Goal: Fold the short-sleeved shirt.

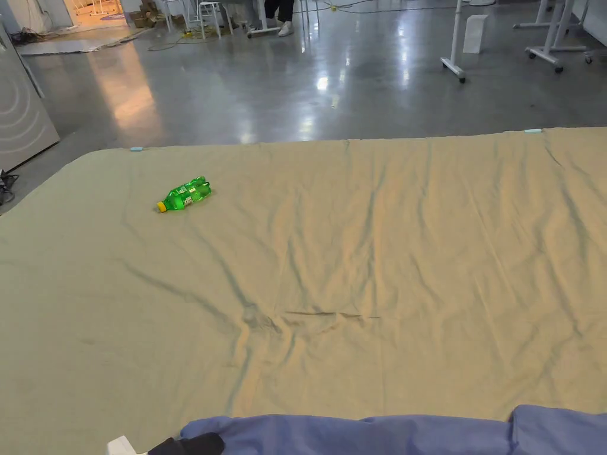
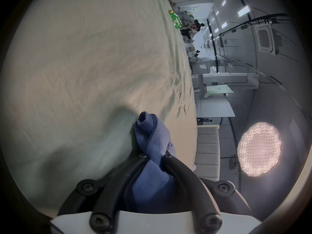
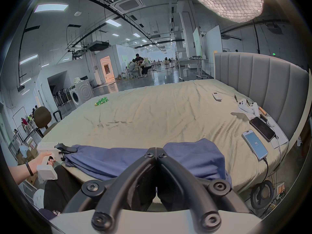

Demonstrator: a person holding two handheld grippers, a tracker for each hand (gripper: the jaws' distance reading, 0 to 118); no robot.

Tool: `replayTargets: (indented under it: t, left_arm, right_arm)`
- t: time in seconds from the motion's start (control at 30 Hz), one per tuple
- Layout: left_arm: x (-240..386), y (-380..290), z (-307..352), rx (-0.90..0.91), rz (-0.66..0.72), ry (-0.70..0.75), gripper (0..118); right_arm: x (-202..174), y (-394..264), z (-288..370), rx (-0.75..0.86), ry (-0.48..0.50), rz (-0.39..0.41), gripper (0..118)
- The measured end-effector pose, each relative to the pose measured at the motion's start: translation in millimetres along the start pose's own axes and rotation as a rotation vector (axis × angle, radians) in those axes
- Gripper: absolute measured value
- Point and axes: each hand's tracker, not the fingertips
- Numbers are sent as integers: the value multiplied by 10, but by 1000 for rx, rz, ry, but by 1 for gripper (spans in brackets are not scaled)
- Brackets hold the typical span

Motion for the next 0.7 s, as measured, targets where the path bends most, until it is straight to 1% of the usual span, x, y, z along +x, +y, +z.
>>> replayTargets:
  t: [0.03,0.07,0.13,0.17,0.23,0.27,0.3,0.37,0.43,0.5,0.53,0.63,0.7]
  left_arm:
    - [2,-8,-10,7,-6,-3,9]
    - [56,-15,44,51,-26,-4,9]
    - [171,11,150,35,-44,-12,9]
    - [113,279,247,57,-66,-12,9]
    - [239,403,415,61,-120,-2,9]
    - [300,464,511,93,-144,16,9]
    - [167,630,548,101,-146,19,9]
    - [219,754,702,153,-151,25,9]
    - [245,824,726,160,-175,60,9]
    - [376,683,668,138,-209,31,9]
    - [465,567,609,128,-226,-22,9]
    - [723,73,268,88,-223,-124,9]
    - [806,-247,-65,39,-187,-151,9]
  right_arm:
    - [-1,-4,-1,-5,-4,5,0]
    - [-2,-7,0,-7,-7,7,0]
    - [0,1,-5,-10,-5,9,0]
    - [0,7,-7,-10,-4,9,0]
    - [9,3,-17,-7,2,8,0]
    - [11,4,-27,-6,5,7,0]
    - [10,4,-33,-6,6,6,0]
    - [11,-10,-36,-3,15,4,0]
    - [11,-26,-40,-2,23,-5,0]
    - [3,-53,-37,-3,26,-9,0]
    - [-2,-62,-34,-3,26,-10,0]
    - [-3,-88,-4,-2,29,-17,0]
    - [1,-90,47,4,24,-13,0]
